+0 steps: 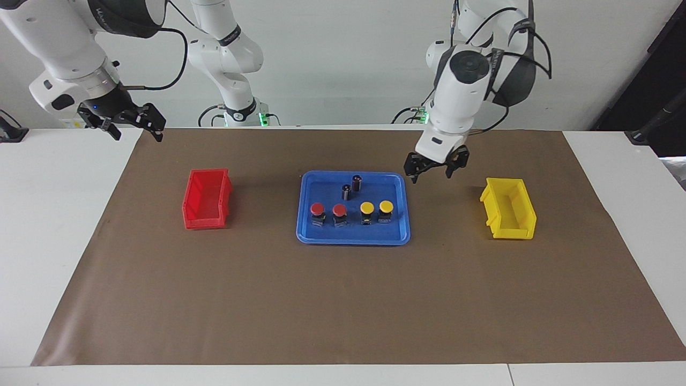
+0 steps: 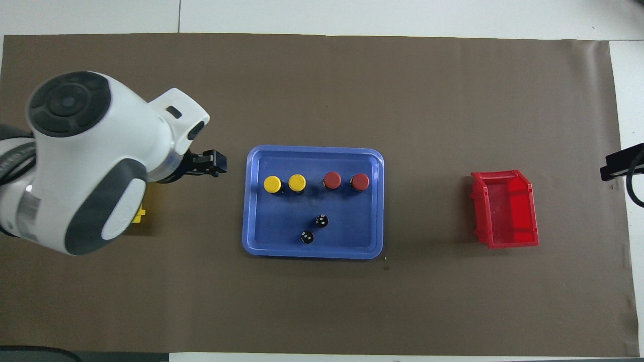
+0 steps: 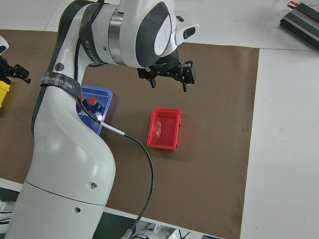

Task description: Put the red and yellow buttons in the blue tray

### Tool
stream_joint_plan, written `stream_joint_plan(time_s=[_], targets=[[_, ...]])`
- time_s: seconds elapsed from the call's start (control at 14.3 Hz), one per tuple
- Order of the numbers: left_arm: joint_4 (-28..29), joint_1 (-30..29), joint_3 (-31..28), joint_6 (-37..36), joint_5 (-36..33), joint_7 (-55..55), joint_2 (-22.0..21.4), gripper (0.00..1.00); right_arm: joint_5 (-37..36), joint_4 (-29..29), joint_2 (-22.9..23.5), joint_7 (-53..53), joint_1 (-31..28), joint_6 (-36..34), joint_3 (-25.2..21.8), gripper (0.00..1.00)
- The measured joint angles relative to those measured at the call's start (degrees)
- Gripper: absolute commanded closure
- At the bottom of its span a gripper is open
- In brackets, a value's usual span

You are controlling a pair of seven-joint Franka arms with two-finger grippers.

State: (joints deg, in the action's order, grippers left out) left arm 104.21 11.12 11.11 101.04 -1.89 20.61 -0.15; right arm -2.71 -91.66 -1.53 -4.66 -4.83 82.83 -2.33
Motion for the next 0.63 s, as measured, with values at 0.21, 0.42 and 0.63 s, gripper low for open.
stream_joint_plan(time_s=[0.21, 0.42, 0.63], targets=[[-0.1, -9.9, -0.7, -3.5, 0.2, -14.0, -4.5, 0.00, 0.0, 0.0, 0.0, 0.0, 0.0, 0.0, 0.0, 0.00], [-0.6, -15.2, -0.9, -4.1, 2.4, -19.6, -5.2, 0.00, 0.0, 0.0, 0.0, 0.0, 0.0, 0.0, 0.4, 0.00], [-4.0, -15.9, -0.8, -4.9, 3.0, -19.9, -4.4, 0.00, 0.0, 0.0, 0.0, 0.0, 0.0, 0.0, 0.6, 0.00]])
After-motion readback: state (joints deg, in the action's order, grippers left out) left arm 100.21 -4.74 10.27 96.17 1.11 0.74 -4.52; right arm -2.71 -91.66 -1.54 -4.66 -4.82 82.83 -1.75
